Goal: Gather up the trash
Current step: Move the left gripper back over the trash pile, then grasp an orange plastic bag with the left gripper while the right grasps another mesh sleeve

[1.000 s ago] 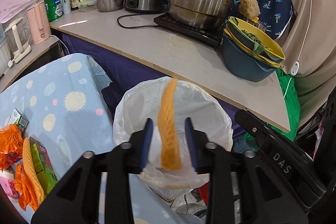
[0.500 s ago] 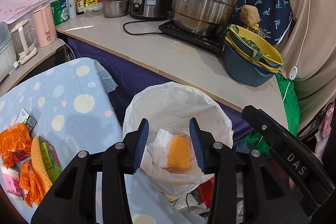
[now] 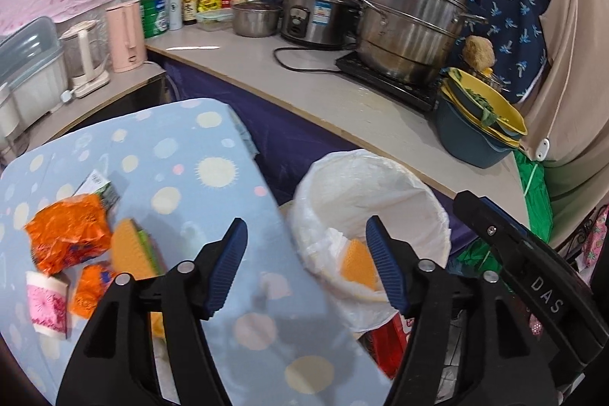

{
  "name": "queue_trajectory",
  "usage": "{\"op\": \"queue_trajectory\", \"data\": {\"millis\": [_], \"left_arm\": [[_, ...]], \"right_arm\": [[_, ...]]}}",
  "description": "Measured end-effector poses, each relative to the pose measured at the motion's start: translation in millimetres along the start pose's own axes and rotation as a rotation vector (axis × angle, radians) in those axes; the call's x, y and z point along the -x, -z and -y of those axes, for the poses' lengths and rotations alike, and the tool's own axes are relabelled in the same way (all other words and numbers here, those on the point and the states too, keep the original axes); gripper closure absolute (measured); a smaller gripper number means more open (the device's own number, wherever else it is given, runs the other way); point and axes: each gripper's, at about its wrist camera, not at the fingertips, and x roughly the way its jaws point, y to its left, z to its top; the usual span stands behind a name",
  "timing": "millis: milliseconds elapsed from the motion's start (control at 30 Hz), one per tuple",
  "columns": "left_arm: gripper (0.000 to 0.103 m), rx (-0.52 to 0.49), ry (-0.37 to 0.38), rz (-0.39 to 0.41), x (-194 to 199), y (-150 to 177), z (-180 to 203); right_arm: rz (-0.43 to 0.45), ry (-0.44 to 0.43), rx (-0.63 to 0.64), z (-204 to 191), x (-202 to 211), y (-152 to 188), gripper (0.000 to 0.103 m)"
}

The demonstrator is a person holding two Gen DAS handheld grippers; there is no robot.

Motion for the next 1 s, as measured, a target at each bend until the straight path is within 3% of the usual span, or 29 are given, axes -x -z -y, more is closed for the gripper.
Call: {"op": "queue_trajectory", "data": {"millis": [333,533,800,1000], "left_arm": [[0.032,0.086,-0.133,0.003,38,36,-82],[0.017,0.159,-0.184,0.009,56,60,-126],[0.017,0.224,-0.196,-0.036,56,89,-163],[0.017,0.226,-0.16,-0.058,45,97,-166]], "right_arm": [[-0.075,-0.081,0.079,-61,-10,36,0.07],[-0.135,-0.127,0.119,-97,-21,60,0.07],[-0.2,-0.151,0.158,-129,-37,86,0.07],[-0.229,-0.152,0.173,-137,-44,95,0.07]]}}
